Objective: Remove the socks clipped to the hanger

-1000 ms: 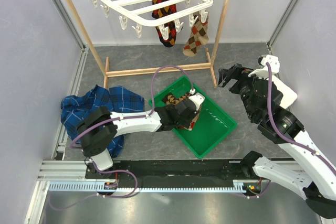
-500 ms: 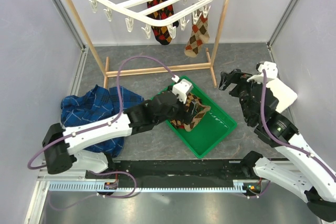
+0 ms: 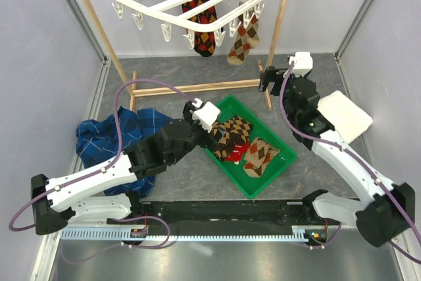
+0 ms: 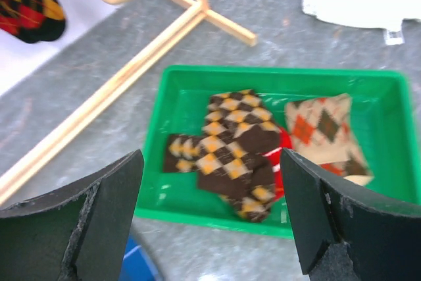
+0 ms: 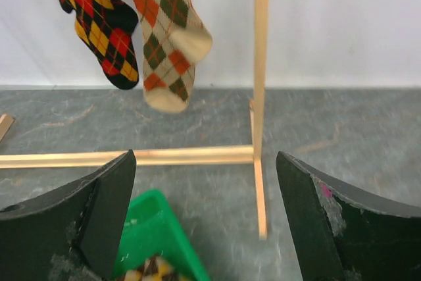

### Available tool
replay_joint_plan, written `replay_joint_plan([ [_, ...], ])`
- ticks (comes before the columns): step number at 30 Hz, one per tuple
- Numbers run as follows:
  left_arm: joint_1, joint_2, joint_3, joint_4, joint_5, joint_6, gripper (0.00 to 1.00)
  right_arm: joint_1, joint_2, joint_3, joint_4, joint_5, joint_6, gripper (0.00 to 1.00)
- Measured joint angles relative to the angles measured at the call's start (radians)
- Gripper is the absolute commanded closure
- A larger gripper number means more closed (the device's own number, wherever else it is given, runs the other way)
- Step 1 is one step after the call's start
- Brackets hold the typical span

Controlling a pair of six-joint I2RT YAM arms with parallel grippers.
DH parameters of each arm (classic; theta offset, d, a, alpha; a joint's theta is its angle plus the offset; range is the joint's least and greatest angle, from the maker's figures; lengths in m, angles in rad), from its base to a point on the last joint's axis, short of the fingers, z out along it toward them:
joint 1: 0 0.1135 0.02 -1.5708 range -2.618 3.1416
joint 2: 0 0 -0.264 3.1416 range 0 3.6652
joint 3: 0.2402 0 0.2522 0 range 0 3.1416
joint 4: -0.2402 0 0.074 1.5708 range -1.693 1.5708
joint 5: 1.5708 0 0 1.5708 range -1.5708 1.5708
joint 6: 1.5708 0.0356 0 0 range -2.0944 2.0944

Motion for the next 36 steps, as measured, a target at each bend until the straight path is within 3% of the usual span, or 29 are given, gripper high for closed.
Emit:
replay_joint_plan([
  [7,-0.027,-0.086,-0.069,0.018,-0.030,0.083,0.01,-0.132,0.274,0.138,0.182,-0.311,-0.128,0.03],
  [11,-0.034,-0.143,-0.069,0.019,-0.032,0.095,0.01,-0.183,0.410,0.265,0.196,-0.490,-0.204,0.21],
  [16,-0.034,-0.201,-0.069,0.020,-0.029,0.097,0.01,-0.262,0.503,0.346,0.267,-0.672,-0.228,0.21],
  [21,-0.034,-0.208,-0.069,0.019,-0.019,0.097,0.01,-0.307,0.583,0.424,0.280,-0.750,-0.256,0.13],
  [27,-0.034,-0.209,-0.069,0.019,0.004,0.097,0.01,-0.307,0.619,0.457,0.286,-0.799,-0.300,0.12],
  [34,-0.034,-0.205,-0.069,0.017,0.007,0.097,0.01,-0.305,0.718,0.572,0.296,-0.840,-0.296,0.14],
  [36,-0.034,-0.205,-0.069,0.016,0.007,0.097,0.01,-0.304,0.740,0.585,0.303,-0.851,-0.288,0.22],
])
